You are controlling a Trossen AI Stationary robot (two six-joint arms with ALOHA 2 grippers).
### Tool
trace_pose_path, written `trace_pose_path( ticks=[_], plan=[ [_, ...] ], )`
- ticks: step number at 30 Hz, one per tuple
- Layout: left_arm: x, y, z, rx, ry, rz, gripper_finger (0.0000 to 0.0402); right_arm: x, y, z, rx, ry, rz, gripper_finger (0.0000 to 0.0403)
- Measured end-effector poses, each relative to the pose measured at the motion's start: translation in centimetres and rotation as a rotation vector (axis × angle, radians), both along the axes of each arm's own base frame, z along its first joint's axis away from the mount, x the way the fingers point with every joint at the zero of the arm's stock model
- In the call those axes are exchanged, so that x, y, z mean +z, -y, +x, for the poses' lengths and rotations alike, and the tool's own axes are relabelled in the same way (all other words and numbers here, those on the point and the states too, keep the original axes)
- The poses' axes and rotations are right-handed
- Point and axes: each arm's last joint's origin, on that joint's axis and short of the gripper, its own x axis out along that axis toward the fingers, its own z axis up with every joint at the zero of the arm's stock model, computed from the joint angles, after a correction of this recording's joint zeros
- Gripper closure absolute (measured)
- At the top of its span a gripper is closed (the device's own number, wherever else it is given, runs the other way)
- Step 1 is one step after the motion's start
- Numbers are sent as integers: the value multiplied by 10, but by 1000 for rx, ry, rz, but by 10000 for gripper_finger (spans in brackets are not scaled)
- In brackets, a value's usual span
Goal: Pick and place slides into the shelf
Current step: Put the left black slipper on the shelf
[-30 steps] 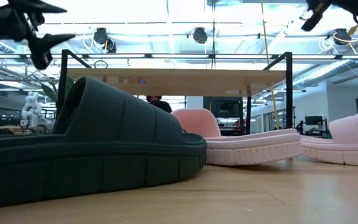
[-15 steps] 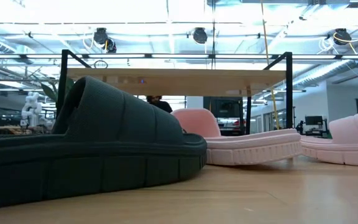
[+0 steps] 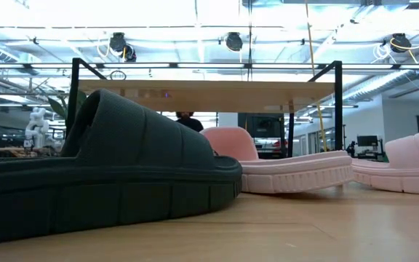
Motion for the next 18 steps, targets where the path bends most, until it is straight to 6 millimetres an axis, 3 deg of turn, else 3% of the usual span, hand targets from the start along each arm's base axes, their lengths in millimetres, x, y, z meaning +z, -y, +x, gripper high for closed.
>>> trace_pose_path(
  ticks=[6,11,18],
  plan=[
    [3,-1,26,-92,-164,-133,172,-11,-5,18,149,-134,59,220],
    [-5,2,21,-100,-313,-305,172,-10,-5,17,143,-110,33,220],
    [-31,5,13,-7,-622,-472,172,-6,-3,-2,126,-32,-17,220]
  ],
)
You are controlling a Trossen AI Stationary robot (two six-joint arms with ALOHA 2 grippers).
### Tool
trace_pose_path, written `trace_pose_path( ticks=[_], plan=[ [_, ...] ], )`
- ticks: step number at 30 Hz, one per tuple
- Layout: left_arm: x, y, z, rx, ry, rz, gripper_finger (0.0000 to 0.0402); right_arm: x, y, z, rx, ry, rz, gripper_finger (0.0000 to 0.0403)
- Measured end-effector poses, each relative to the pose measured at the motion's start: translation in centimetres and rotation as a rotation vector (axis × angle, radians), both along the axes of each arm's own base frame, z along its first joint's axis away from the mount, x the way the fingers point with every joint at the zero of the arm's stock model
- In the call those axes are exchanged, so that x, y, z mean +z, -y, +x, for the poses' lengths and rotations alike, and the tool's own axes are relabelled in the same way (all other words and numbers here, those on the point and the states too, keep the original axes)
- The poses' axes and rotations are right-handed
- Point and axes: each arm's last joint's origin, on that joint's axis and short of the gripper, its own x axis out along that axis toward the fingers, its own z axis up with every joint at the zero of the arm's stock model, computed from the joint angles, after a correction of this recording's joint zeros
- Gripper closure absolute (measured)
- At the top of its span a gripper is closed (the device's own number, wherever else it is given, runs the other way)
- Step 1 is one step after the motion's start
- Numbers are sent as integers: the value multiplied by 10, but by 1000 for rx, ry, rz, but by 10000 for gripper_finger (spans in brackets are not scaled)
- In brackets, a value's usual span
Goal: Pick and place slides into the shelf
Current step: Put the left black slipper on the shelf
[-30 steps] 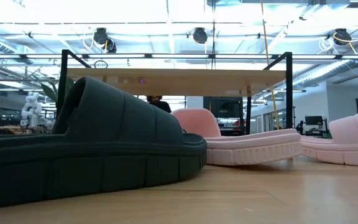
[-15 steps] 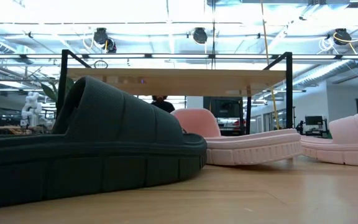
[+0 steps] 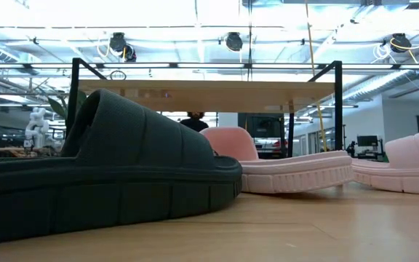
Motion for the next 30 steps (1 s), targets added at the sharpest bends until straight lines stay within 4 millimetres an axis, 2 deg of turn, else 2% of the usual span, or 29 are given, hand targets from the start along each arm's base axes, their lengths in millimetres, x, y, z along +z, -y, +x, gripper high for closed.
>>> trace_pose_path(
  ticks=[3,6,12,15,19,25,30],
  plan=[
    [-12,1,5,-7,-121,-30,172,1,1,-6,-7,30,-20,220],
    [-21,4,14,-34,-171,-52,172,2,1,-10,-13,48,-36,220],
    [-40,20,52,-170,-240,-60,172,2,1,-10,-14,50,-37,220],
    [-57,38,67,-273,-370,-36,172,1,1,-8,-15,43,-37,220],
    [-74,67,76,-331,-516,-3,172,1,1,-7,-17,44,-43,220],
    [-79,112,74,-265,-485,50,172,1,1,-7,-15,48,-55,220],
    [-96,149,68,-198,-528,134,172,-1,1,-7,-19,48,-81,220]
  ],
)
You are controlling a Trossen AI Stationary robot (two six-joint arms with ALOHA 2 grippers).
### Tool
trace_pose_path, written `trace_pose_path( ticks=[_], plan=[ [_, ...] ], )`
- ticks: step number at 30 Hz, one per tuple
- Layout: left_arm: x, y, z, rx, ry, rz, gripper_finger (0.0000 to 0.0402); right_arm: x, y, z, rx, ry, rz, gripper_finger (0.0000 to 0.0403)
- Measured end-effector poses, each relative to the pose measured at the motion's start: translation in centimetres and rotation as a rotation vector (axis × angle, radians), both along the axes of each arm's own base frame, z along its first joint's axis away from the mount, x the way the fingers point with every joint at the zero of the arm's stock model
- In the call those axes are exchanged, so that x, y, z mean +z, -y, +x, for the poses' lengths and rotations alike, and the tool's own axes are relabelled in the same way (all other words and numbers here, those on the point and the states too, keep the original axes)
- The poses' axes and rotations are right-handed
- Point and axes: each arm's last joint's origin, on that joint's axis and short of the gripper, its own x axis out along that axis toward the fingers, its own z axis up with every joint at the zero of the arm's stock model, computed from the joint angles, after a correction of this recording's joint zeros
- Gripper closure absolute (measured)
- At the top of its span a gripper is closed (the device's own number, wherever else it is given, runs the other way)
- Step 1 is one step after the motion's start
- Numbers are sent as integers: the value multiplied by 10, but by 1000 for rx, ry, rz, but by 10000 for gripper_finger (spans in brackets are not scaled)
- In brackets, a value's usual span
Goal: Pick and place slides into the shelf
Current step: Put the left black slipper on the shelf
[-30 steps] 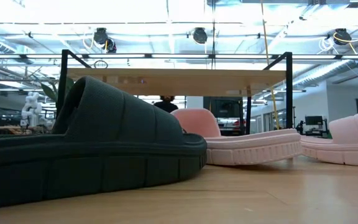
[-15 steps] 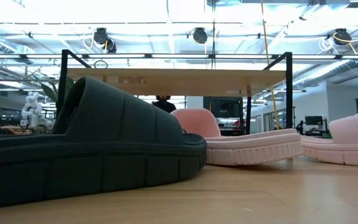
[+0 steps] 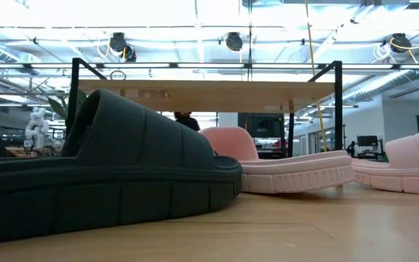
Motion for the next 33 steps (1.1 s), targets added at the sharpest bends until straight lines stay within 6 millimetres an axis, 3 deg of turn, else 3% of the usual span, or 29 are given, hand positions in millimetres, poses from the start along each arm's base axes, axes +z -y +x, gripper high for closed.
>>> trace_pose_path(
  ticks=[6,11,16,24,33],
  plan=[
    [-31,38,-6,41,-117,157,172,0,0,0,-1,12,-12,220],
    [-56,53,-11,90,-157,391,172,0,0,0,-2,13,-15,220],
    [-73,61,-8,79,-138,541,172,0,0,0,2,3,1,220],
    [-88,71,-5,63,-162,602,172,0,0,0,3,1,3,220],
    [-122,61,-6,87,-170,630,172,0,0,0,-1,14,-15,220]
  ],
)
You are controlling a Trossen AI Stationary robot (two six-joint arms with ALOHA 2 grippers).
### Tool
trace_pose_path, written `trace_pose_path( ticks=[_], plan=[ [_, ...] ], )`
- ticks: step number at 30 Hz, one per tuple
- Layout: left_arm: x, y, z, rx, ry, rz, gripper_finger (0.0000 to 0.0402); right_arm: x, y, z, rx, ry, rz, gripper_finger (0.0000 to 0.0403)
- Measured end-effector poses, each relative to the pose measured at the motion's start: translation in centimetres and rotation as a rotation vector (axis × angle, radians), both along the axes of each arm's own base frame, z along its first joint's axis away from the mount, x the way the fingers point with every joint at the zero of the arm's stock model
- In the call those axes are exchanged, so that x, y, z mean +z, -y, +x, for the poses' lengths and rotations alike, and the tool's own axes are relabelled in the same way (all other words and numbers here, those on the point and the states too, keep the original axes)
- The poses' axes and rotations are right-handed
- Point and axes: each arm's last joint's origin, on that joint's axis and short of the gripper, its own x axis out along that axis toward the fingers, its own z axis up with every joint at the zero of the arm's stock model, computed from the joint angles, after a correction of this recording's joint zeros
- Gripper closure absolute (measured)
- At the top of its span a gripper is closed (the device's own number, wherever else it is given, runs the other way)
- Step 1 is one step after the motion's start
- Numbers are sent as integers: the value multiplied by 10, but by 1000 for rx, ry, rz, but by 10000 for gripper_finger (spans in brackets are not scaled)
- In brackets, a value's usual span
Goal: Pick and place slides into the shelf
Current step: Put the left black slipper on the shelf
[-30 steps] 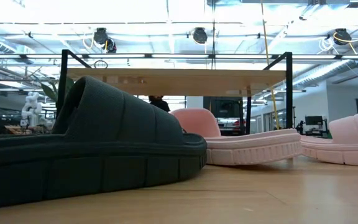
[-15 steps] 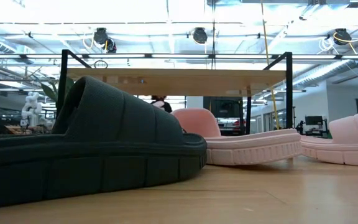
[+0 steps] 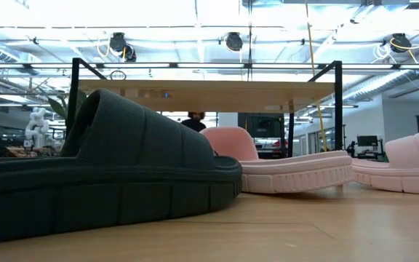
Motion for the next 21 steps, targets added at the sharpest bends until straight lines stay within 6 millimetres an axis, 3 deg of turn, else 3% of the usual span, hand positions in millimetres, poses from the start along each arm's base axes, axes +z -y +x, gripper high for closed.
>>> trace_pose_path(
  ticks=[6,16,21],
  plan=[
    [-18,-6,-1,3,11,7,172,1,0,0,-1,14,1,220],
    [-18,-8,1,-19,3,12,172,3,0,0,-5,33,3,220],
    [-5,-8,4,57,146,-120,172,3,0,2,-4,29,3,220]
  ],
)
